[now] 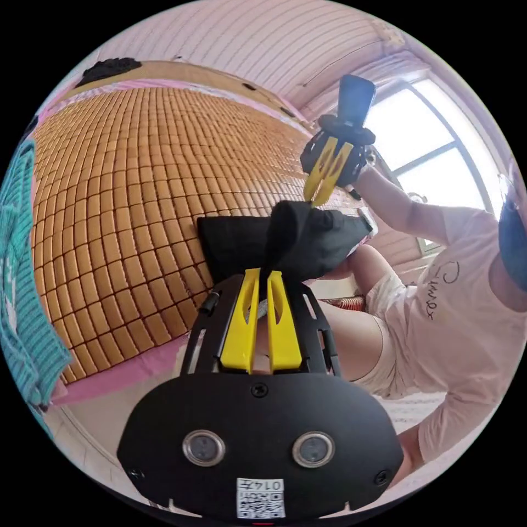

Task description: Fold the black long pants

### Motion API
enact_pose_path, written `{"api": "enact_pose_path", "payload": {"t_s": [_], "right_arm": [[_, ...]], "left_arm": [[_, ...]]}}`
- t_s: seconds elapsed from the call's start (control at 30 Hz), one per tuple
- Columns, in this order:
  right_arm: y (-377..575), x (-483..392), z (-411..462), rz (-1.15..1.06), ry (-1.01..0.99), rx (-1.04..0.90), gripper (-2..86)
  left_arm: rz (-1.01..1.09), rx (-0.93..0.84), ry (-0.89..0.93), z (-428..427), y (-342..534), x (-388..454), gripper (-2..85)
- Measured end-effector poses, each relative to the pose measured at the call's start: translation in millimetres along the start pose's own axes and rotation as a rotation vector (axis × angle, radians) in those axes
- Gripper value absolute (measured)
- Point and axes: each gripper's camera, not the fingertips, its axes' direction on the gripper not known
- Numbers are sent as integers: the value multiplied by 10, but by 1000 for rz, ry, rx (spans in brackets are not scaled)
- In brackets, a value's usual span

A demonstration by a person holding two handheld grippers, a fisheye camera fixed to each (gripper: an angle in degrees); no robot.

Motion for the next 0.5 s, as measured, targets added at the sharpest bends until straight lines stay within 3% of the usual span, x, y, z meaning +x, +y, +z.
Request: {"api": "enact_pose_path", "payload": {"t_s": [0.1, 0.2, 0.37, 0.5], "right_arm": [[11, 310, 271, 195, 197, -77, -3], [108, 341, 339, 297, 284, -86, -3], [476, -158, 110, 295, 329, -36, -3], [1040, -561, -4, 393, 427, -49, 0]], "left_arm": [[-99, -185, -116, 322, -259, -49, 4], [-117, -213, -168, 440, -445, 3, 4], [-64, -39, -153, 134, -563, 201, -1], [278, 201, -247, -112, -546, 815, -3]]}}
